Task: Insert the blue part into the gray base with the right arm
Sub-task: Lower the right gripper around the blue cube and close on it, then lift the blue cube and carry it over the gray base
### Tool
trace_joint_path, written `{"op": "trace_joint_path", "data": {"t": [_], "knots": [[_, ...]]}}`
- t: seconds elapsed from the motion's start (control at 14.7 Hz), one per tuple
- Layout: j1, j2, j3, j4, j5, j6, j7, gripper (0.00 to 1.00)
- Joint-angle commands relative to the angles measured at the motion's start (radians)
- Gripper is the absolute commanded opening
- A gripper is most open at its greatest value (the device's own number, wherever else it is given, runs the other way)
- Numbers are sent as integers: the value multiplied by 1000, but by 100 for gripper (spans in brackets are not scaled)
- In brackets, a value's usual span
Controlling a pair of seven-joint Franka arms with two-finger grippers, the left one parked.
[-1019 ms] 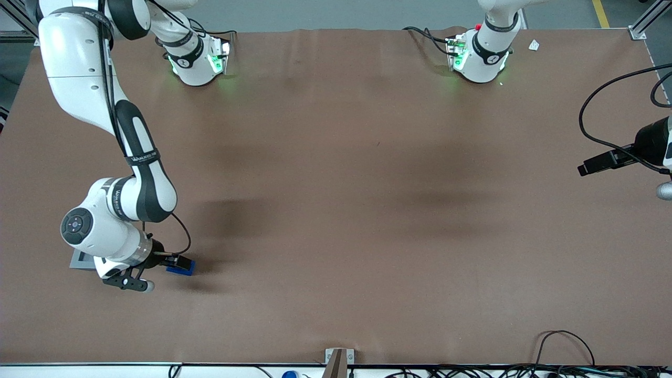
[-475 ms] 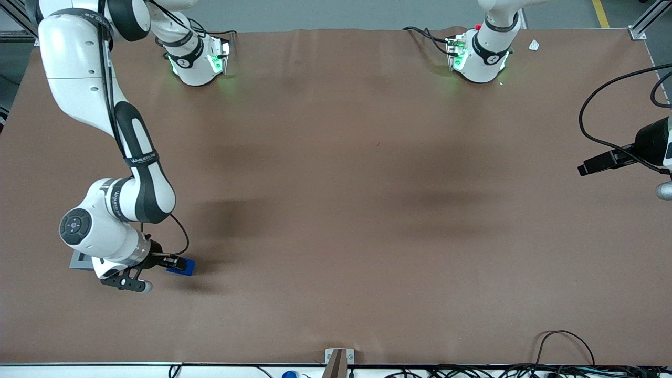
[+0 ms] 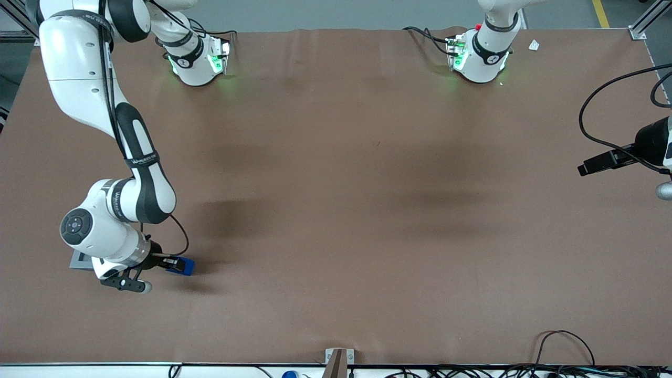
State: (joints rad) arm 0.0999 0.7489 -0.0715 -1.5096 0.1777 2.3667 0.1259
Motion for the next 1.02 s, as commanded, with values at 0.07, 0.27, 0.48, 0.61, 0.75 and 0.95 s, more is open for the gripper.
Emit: {"op": "trace_joint_path", "data": {"t": [0.07, 0.27, 0.48, 0.61, 0.75, 0.95], "knots": [[-3, 10, 6, 12, -14, 8, 3, 37], [3, 6, 4, 12, -23, 5, -3, 2], [-2, -16, 4, 46, -107, -27, -3, 0], [-8, -36, -2, 74, -115, -113, -6, 0], [-52, -68, -8, 113, -112, -234, -28, 0], [-138, -106, -5, 131, -95, -306, -156, 0]]}}
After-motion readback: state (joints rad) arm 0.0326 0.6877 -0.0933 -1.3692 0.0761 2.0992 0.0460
